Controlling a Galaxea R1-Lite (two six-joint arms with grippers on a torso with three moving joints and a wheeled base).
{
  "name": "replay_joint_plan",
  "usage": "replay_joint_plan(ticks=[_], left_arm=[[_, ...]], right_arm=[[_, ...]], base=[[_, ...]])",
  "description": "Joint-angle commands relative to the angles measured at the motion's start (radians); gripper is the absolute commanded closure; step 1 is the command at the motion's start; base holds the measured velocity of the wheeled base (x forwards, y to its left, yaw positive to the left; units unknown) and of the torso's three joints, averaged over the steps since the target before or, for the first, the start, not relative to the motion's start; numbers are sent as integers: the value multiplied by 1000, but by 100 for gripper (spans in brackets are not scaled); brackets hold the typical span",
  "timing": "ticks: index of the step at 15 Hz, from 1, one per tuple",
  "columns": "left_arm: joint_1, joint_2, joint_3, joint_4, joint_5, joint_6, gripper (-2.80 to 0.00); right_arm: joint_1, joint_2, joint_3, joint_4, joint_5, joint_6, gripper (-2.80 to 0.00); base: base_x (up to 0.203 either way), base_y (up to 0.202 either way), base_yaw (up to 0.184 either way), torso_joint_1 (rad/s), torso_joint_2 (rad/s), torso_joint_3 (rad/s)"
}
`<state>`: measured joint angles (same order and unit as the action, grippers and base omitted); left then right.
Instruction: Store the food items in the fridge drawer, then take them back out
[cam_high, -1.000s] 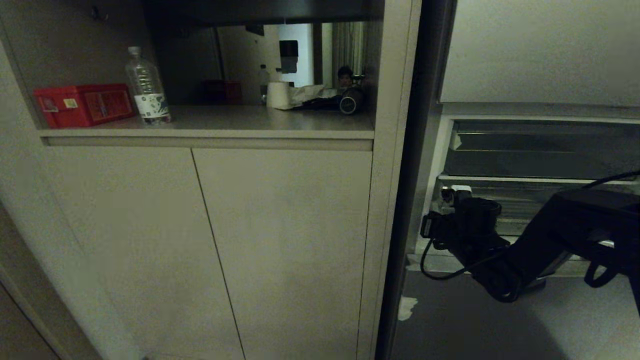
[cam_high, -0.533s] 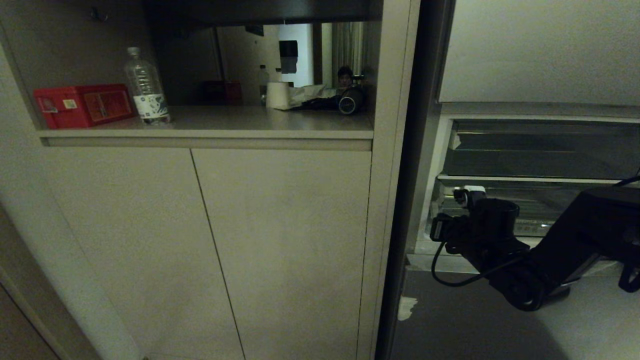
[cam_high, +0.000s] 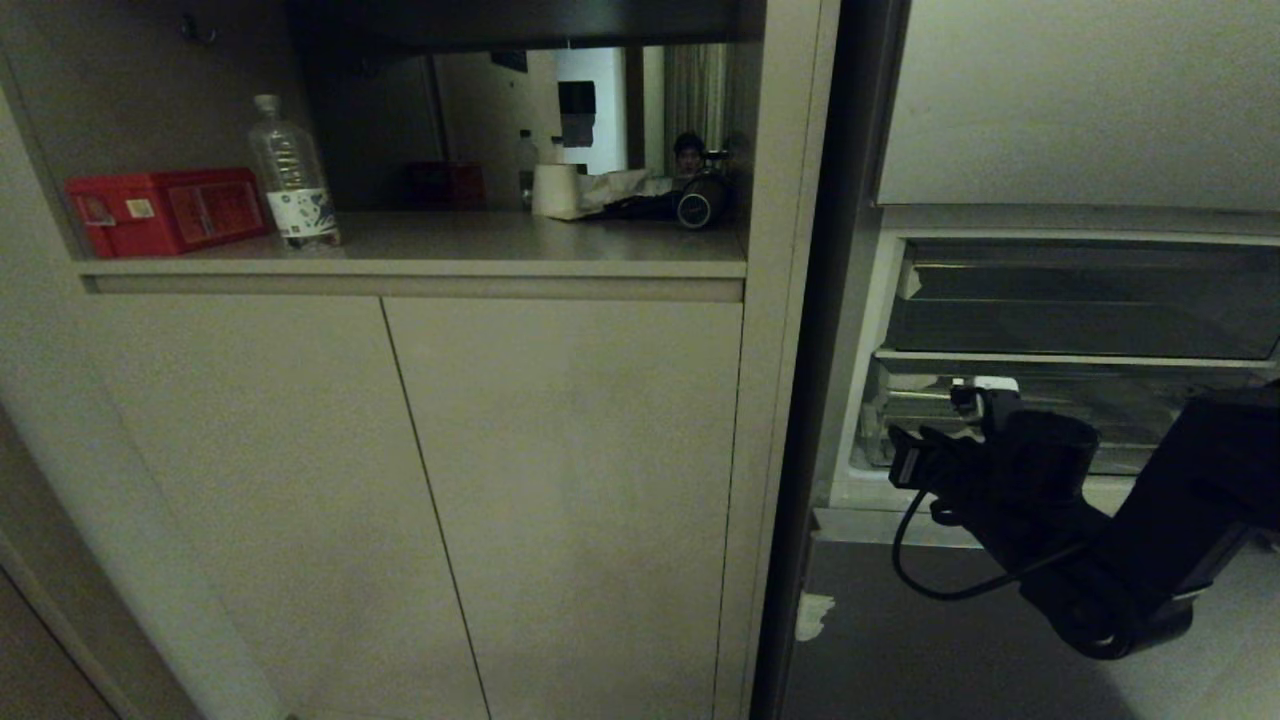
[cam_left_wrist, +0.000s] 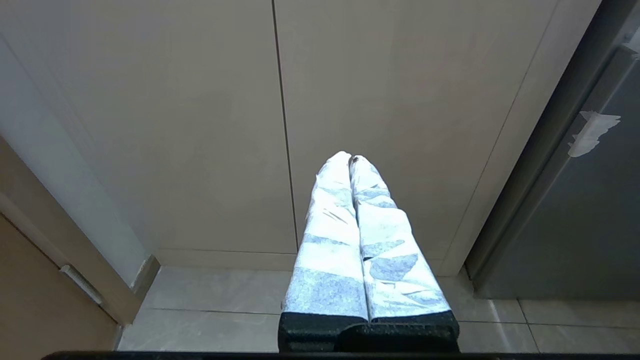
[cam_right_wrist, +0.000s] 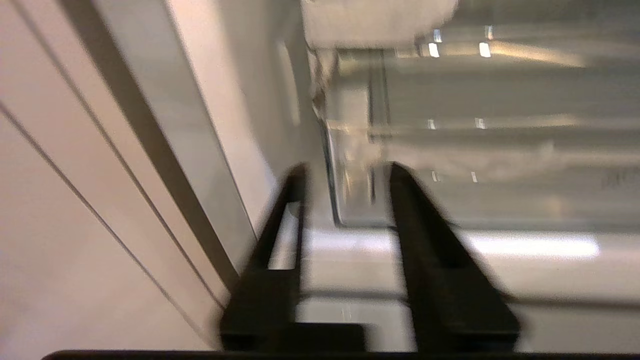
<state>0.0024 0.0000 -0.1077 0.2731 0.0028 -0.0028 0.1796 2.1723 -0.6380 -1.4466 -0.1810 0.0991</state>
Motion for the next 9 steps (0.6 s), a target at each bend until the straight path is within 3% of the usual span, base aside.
replay_joint_plan(ticks=[1,9], left_arm=[[1,2,0,1,0,0,0],[1,2,0,1,0,0,0]], right_arm=[[-27,90,44,-80,25,-29,-280],[-55,133,16,-83,101,-33,-280]], base=[[0,0,0,0,0,0],[0,0,0,0,0,0]])
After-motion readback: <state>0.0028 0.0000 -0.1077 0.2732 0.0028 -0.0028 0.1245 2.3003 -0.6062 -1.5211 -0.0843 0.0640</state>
